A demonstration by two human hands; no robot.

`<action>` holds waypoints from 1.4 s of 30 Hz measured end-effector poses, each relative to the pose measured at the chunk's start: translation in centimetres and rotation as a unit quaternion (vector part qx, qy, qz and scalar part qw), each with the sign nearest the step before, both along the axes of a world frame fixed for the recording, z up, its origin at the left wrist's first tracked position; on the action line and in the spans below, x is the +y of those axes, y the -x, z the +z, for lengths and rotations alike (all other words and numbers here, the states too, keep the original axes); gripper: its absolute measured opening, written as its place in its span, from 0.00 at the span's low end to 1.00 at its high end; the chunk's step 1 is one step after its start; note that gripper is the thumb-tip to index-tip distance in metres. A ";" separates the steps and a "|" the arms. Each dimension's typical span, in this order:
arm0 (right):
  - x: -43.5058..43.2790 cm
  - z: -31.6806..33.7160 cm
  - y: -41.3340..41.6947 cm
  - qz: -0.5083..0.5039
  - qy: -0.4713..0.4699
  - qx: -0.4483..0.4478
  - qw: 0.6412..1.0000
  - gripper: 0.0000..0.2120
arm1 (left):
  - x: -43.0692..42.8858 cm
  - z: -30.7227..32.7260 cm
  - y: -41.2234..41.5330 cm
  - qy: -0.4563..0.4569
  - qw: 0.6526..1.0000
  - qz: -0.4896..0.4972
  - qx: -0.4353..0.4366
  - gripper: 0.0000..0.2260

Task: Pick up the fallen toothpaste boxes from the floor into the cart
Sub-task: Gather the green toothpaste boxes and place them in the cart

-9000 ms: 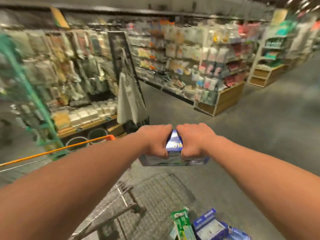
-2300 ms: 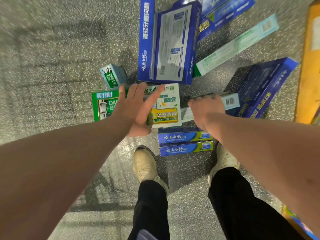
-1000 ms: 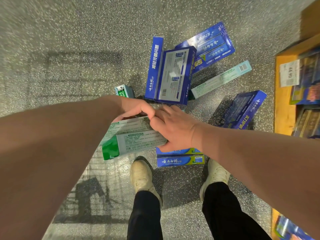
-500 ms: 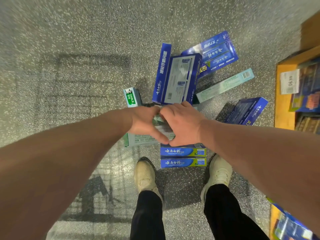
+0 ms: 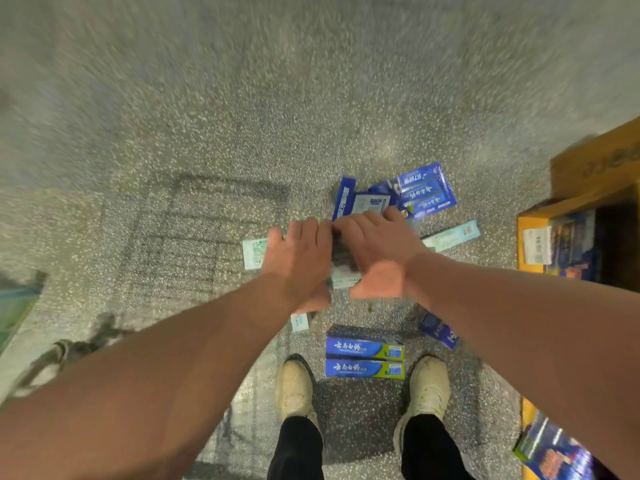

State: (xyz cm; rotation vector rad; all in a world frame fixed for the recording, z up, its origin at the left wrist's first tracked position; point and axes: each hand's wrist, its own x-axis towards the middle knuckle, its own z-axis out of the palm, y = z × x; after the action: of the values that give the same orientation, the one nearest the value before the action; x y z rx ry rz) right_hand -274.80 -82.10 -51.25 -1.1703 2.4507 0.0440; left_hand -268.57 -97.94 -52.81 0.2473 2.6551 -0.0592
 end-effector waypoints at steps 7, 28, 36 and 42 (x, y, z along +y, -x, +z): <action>-1.1 15.7 2.3 0.007 -0.012 0.067 0.998 0.50 | -1.9 15.3 2.1 -0.054 0.996 0.018 0.073 0.35; -0.9 64.9 -5.9 -0.043 0.056 0.267 0.961 0.39 | -5.1 66.1 -4.3 0.026 0.957 -0.070 0.279 0.36; 2.4 71.2 -14.6 0.029 0.065 0.306 0.949 0.37 | -1.5 71.0 -15.8 0.036 0.949 0.016 0.314 0.38; 2.0 72.3 -22.7 0.098 0.079 0.338 0.933 0.49 | 0.5 72.5 -26.9 0.073 0.934 0.085 0.339 0.37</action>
State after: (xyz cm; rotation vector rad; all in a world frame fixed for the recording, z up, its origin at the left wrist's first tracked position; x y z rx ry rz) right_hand -252.13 -80.08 21.08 -1.6912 2.9416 0.3723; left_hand -241.64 -97.47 19.72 -0.0773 3.3234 -0.3414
